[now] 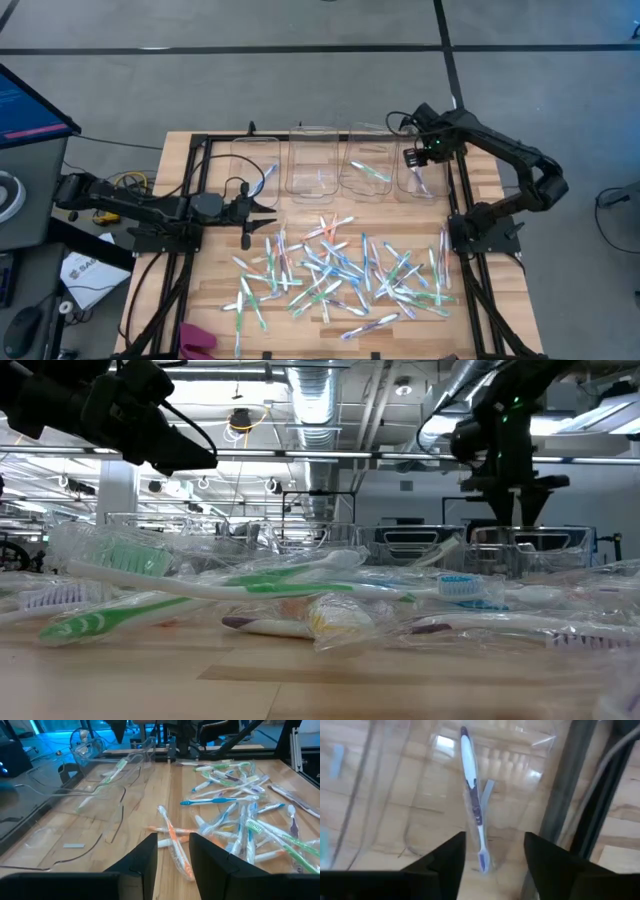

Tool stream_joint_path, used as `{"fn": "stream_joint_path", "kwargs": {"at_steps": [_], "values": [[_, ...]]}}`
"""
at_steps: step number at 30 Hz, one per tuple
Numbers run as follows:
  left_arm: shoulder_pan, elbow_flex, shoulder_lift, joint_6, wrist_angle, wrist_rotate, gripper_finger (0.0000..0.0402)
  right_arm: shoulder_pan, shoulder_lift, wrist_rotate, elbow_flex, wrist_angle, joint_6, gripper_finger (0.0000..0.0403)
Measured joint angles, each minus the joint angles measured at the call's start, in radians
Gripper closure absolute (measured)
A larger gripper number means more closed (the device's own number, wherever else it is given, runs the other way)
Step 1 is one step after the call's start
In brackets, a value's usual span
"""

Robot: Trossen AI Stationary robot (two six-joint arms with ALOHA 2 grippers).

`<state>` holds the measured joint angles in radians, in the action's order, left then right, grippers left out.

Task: Pick & Place Toothbrushes
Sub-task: Put the violet toothbrush into the right transparent bin, then put the orange toothbrush into the middle left transparent bin

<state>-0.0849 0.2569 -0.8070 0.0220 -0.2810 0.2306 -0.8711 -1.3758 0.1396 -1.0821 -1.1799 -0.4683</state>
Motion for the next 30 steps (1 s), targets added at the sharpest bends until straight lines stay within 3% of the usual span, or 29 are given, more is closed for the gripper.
{"fn": "stream_joint_path", "kwargs": {"at_steps": [8, 12, 16, 25, 30], "values": [[0.0, 0.0, 0.0, 0.0, -0.009, 0.0, 0.0297, 0.149, 0.253, -0.06, -0.041, -0.109, -0.08, 0.0162], [0.0, 0.0, 0.0, 0.0, -0.015, 0.0, 0.0297, 0.288, 0.398, -0.117, -0.041, -0.125, -0.134, 0.0163], [0.0, 0.0, 0.0, 0.0, -0.026, 0.0, 0.0297, 0.475, 0.51, -0.116, -0.041, -0.142, -0.291, 0.0164], [-0.021, 0.0, 0.0, -0.026, -0.05, -0.005, 0.0297, 0.959, 0.632, -0.015, 0.095, -0.153, -0.734, 0.0165], [-0.068, 0.0, -0.001, 0.01, -0.062, -0.186, 0.0297, 1.146, 0.644, 0.11, 0.199, -0.05, -0.791, 0.0165]]}}
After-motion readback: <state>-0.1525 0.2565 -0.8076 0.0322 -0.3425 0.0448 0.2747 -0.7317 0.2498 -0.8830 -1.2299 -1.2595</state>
